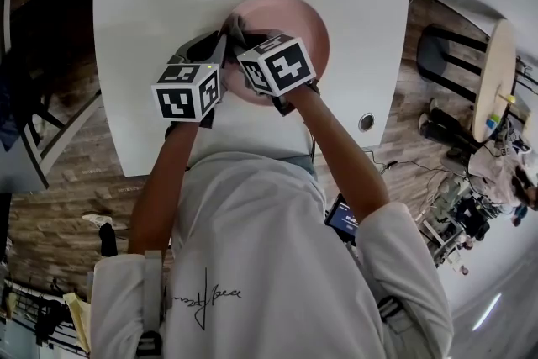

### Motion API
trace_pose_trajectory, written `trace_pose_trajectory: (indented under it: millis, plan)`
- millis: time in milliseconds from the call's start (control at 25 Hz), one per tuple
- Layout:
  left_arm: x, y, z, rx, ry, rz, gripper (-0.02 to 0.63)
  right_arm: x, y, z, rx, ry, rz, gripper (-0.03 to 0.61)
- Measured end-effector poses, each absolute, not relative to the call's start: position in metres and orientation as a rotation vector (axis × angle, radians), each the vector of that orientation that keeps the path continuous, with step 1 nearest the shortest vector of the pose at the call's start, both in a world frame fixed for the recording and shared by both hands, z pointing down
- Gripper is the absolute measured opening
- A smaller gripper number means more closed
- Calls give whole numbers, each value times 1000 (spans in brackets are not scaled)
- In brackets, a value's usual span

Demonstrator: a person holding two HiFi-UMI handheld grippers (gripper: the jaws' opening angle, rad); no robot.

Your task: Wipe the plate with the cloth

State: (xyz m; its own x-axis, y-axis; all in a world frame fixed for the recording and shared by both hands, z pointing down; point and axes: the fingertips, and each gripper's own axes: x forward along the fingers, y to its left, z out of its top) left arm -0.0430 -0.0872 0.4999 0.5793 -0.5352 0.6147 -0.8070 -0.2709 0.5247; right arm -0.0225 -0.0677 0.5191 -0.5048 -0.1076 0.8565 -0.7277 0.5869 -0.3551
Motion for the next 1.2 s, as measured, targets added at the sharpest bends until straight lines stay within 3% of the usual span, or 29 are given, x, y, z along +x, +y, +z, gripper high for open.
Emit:
trace_pose_trajectory:
  millis: [1200]
  plan:
    - [-46,-88,502,1955,-1084,409,37,-29,-21,522,445,-1957,957,38]
